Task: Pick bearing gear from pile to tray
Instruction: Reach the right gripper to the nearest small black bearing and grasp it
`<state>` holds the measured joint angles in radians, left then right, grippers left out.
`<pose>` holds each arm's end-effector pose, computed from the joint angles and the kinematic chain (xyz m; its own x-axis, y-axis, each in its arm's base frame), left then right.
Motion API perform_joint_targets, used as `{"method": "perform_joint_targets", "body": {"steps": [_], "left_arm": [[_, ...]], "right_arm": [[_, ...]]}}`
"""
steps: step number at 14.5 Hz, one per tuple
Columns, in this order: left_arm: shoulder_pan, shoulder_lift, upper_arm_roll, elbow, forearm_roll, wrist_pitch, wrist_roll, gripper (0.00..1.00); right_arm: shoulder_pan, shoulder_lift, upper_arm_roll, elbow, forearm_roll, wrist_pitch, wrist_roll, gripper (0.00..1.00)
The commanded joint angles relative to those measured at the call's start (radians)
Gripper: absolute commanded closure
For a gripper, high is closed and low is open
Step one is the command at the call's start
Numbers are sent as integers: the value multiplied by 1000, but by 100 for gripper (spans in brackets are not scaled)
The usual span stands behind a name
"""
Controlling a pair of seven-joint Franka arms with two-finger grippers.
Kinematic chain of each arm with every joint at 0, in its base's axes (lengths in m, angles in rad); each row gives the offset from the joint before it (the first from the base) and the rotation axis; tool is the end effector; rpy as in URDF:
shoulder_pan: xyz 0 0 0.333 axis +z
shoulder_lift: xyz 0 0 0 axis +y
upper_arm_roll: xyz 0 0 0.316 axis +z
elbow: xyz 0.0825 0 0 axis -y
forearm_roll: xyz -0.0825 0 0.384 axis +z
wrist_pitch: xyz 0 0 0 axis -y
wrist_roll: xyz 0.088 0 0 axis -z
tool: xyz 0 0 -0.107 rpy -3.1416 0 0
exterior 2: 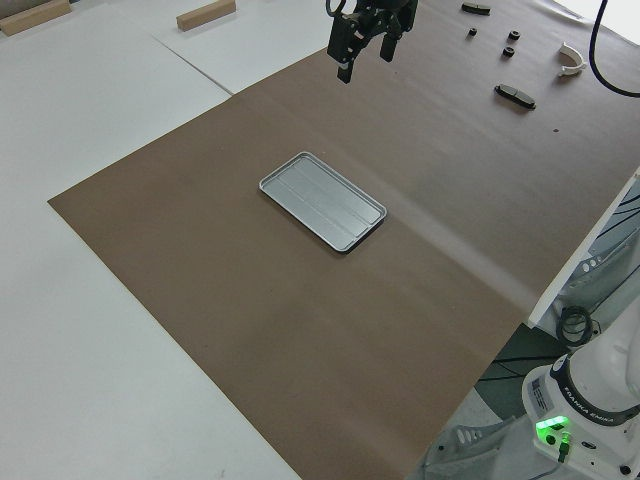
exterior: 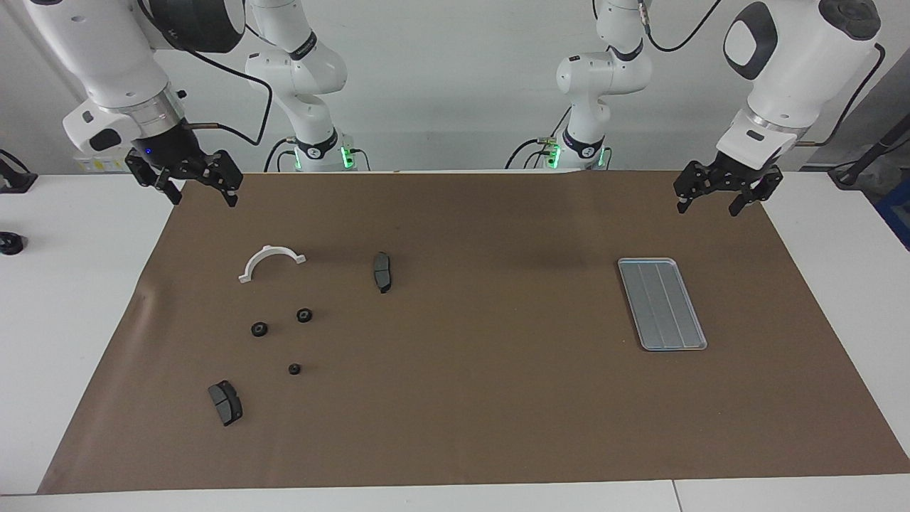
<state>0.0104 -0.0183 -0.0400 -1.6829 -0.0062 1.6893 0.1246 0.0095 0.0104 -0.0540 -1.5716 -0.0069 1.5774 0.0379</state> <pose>0.5571 -0.0173 0.5918 0.9879 -0.1529 0.0252 -0.1530 -0.9882 0.0023 0.5576 -0.0254 0.6189 0.9966 -0.0823 -0.0043 -0.0822 -0.9966 0.0076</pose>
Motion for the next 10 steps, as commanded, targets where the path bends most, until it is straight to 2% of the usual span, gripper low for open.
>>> {"method": "perform_joint_targets", "body": {"steps": [1, 6, 7, 8, 10], "left_arm": [[8, -34, -1, -41, -12, 26, -3, 0], [8, -34, -1, -43, -12, 24, -3, 0], [8, -34, -1, -43, -12, 24, -3, 0], [8, -34, -1, -43, -12, 27, -3, 0], [8, -34, -1, -43, -12, 27, -3, 0]], "right_arm": [[-6, -1, 5, -1, -11, -5, 2, 0], [-8, -6, 5, -21, -11, 6, 3, 0], [-8, -22, 5, -56, -11, 42, -7, 0], [-8, -33, 5, -106, -11, 140, -13, 0], [-14, -32, 3, -198, -10, 252, -73, 0]]}}
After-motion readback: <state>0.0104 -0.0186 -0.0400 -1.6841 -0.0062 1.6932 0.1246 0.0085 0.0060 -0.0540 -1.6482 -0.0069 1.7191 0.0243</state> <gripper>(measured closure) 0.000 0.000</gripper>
